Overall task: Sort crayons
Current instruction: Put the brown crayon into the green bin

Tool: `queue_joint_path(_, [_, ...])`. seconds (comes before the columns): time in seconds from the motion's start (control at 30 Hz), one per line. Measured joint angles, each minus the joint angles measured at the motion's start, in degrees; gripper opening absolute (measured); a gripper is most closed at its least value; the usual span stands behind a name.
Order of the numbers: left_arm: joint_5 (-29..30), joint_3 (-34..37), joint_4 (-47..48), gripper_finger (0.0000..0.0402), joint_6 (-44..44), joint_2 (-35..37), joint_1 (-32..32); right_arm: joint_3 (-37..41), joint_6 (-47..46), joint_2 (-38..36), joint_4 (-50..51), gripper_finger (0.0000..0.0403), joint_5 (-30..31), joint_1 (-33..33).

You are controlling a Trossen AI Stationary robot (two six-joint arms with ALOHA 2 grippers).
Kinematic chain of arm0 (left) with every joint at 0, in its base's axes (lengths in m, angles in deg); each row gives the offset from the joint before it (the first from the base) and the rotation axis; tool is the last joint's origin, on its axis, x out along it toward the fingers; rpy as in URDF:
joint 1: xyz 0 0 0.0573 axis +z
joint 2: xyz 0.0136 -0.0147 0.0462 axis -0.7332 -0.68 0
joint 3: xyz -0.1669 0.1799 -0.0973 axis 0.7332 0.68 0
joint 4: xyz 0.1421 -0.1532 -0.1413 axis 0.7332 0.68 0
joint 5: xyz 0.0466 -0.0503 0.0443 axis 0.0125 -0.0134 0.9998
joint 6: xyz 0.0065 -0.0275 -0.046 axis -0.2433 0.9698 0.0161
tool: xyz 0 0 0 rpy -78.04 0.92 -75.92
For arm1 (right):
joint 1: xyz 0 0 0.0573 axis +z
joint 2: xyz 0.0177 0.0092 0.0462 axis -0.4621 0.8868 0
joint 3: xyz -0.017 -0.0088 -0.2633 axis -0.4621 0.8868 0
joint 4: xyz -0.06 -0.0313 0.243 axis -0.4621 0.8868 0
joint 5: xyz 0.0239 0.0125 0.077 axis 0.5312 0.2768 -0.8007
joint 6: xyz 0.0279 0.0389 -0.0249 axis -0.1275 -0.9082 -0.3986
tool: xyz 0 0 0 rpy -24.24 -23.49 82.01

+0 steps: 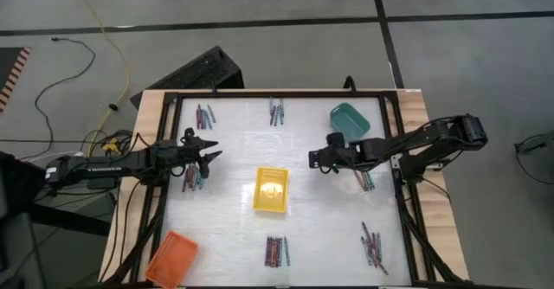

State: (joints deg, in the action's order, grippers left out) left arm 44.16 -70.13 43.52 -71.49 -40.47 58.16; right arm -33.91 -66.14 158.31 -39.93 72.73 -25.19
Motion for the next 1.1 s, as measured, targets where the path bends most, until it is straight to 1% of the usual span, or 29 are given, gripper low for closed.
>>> queue_joint_path(0.17, [0.00, -0.01, 0.00, 0.0167, 0.63, 0.00, 0.02, -0.05, 18.19, 0.00, -13.72, 0.0129, -1.07, 0.85])
queue_joint_path(0.23, [0.00, 0.01, 0.01, 0.0167, 0.63, 0.00, 0.00, -1.07, 24.90, 0.00, -14.98, 0.0129, -3.54, 1.00])
queue_joint_path(0.33, [0.00, -0.01, 0.00, 0.0167, 0.63, -0.02, 0.00, -4.45, 32.74, 0.00, -9.15, 0.0131, -6.67, 1.00])
queue_joint_path(0.43, [0.00, 0.01, 0.00, 0.0167, 0.65, 0.00, 0.02, -9.55, 35.15, 0.00, 6.34, 0.0140, -7.78, 0.95])
queue_joint_path(0.5, [0.00, 0.01, 0.02, 0.0167, 0.65, -0.02, 0.02, -13.57, 33.05, 0.02, 19.63, 0.0146, -7.77, 0.92])
queue_joint_path(0.6, [0.00, 0.01, 0.02, 0.0167, 0.70, -0.02, 0.00, -17.52, 24.53, 0.00, 37.13, 0.0149, -7.79, 0.94])
queue_joint_path(0.67, [0.00, -0.01, 0.02, 0.0167, 1.05, -0.02, 0.00, -18.10, 19.10, -0.07, 45.04, 0.0147, -8.02, 1.29])
queue_joint_path(0.73, [0.00, 0.01, 0.02, 0.0167, 1.72, -0.02, 0.00, -16.96, 13.83, -0.09, 50.43, 0.0141, -9.22, 2.19])
queue_joint_path(0.83, [-0.01, 0.00, 0.02, 0.0167, 2.20, -0.02, 0.01, -13.40, 7.47, 0.02, 52.76, 0.0132, -11.92, 4.00])
queue_joint_path(1.1, [-0.02, 0.01, 0.02, 0.0167, 2.03, -0.02, 0.01, -3.60, -3.42, -0.07, 46.51, 0.0121, -13.21, 8.04])
